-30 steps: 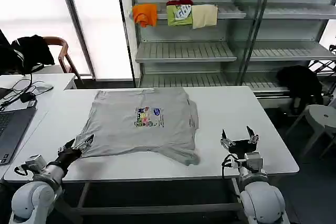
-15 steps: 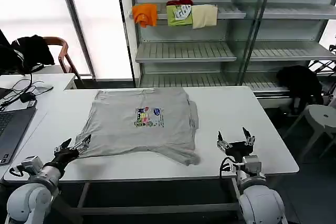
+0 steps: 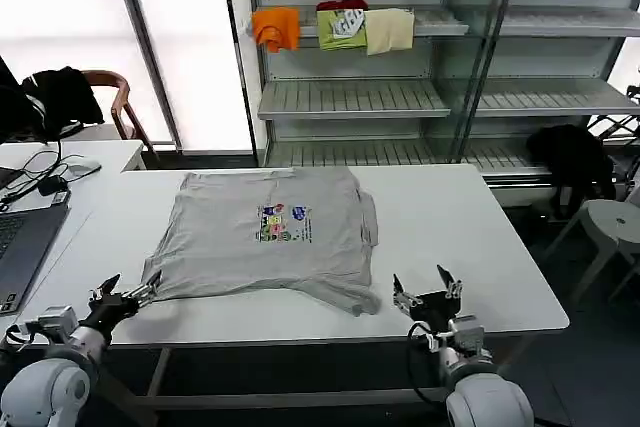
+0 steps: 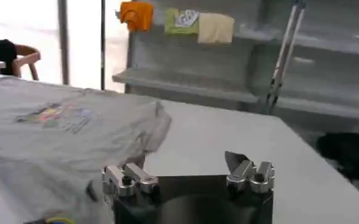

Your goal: Fold and organize the clothes.

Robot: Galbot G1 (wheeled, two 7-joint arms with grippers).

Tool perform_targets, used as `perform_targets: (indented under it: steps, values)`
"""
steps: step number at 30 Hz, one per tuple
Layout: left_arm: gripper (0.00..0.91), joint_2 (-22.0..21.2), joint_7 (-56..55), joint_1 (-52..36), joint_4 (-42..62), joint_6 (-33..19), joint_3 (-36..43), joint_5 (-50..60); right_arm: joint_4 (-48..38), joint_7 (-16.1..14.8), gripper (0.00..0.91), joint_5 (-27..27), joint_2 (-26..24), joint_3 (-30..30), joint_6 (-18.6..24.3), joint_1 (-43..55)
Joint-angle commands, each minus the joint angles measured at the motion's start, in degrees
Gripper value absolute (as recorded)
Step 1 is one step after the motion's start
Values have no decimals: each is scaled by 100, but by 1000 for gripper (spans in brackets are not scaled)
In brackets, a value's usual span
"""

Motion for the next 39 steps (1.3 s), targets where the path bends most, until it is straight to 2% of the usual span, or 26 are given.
perform_targets:
  steps: [1, 9, 10, 11, 12, 14, 16, 17, 18, 20, 21, 23, 25, 28, 29, 30, 31, 33, 39]
  values:
    - [907, 62, -27, 241, 24, -24, -27, 209, -117, -706, 907, 54, 75, -96, 62, -135]
    - [907, 1, -55, 255, 41, -48, -41, 154, -236, -862, 887, -8, 77, -228, 106, -96]
    - [907, -4, -57, 240, 59, -47, -41, 156, -264, -869, 756, -20, 84, -244, 107, -73]
    - [907, -9, -58, 234, 70, -47, -40, 157, -280, -876, 715, -28, 91, -250, 105, -66]
    - [907, -11, -61, 227, 93, -45, -38, 156, -290, -878, 715, -31, 96, -255, 103, -61]
    - [907, -14, -61, 223, 134, -48, -37, 125, -352, -904, 615, -86, 111, -291, 103, -55]
    - [907, -15, -59, 221, 163, -54, -38, 104, -382, -915, 464, -120, 113, -334, 105, -64]
    - [907, -13, -58, 217, 178, -55, -38, 86, -396, -942, 302, -145, 116, -352, 116, -68]
    - [887, -10, -54, 213, 193, -57, -39, 82, -402, -950, 272, -168, 119, -367, 138, -70]
    - [776, -4, -46, 205, 228, -67, -36, 50, -425, -1029, 191, -283, 155, -393, 188, -85]
    - [665, -6, -42, 205, 229, -65, -36, 45, -428, -1047, 161, -313, 164, -397, 196, -90]
    - [544, 0, -2, 229, 213, -70, -28, -21, -432, -1076, 131, -359, 197, -400, 220, -95]
    - [514, -10, 55, 247, 194, -82, -11, -48, -427, -1074, 40, -359, 203, -394, 230, -98]
    - [403, -36, 100, 256, 185, -100, 40, -41, -410, -1075, 0, -350, 197, -366, 242, -111]
    - [222, -51, 107, 245, 192, -98, 56, -30, -407, -1071, 0, -349, 193, -359, 255, -119]
    - [171, -67, 111, 227, 212, -90, 65, -25, -406, -1056, 0, -340, 185, -354, 278, -123]
    - [71, -74, 114, 212, 222, -75, 72, -25, -404, -1051, 0, -334, 186, -349, 290, -126]
    - [20, -76, 140, 198, 243, -65, 87, -25, -397, -1012, 0, -284, 195, -331, 355, -134]
    - [10, -83, 186, 129, 260, -54, 105, -27, -371, -925, 0, -114, 212, -293, 525, -141]
